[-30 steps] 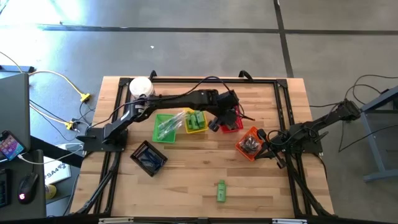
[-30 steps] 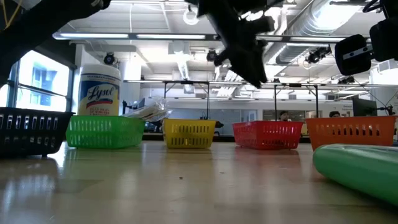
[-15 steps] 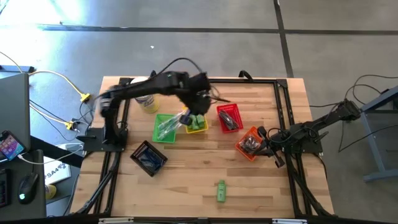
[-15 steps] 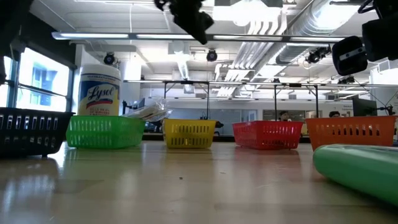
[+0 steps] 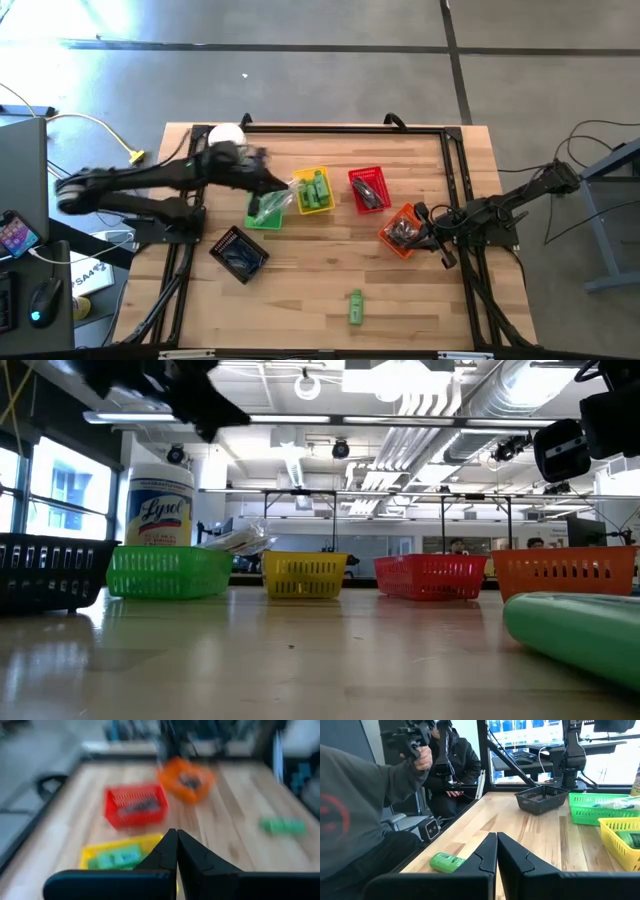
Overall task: Pick & Place Travel size toiletries
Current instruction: Put the green shampoo into yellow basket
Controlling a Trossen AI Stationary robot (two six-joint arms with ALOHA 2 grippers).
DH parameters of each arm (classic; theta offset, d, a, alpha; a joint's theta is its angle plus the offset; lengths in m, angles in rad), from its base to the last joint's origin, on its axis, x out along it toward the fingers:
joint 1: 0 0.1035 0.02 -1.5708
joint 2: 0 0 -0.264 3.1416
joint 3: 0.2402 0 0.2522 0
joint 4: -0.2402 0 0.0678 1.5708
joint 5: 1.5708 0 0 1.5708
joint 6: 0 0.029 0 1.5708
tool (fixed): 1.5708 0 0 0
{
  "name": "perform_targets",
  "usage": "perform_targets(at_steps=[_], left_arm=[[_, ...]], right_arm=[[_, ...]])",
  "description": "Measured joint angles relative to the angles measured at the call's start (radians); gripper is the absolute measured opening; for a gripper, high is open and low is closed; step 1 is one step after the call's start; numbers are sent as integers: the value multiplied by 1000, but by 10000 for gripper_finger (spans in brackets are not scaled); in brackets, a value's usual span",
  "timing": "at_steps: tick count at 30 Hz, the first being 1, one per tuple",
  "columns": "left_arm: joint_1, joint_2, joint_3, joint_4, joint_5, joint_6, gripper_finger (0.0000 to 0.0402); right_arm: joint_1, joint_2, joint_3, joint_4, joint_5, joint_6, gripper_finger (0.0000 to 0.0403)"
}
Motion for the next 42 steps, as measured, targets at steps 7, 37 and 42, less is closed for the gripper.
perform_targets(at_steps=[7, 37, 42], left_arm=[[-44, -327, -245, 98, -72, -164, 0], [-367, -593, -662, 299, -503, -240, 0], [-367, -595, -705, 349, -505, -245, 0]], right_arm=[[0, 0, 0, 73, 1, -37, 3], [0, 0, 0, 57, 159, 43, 3], [0, 0, 0, 36, 158, 51, 3]])
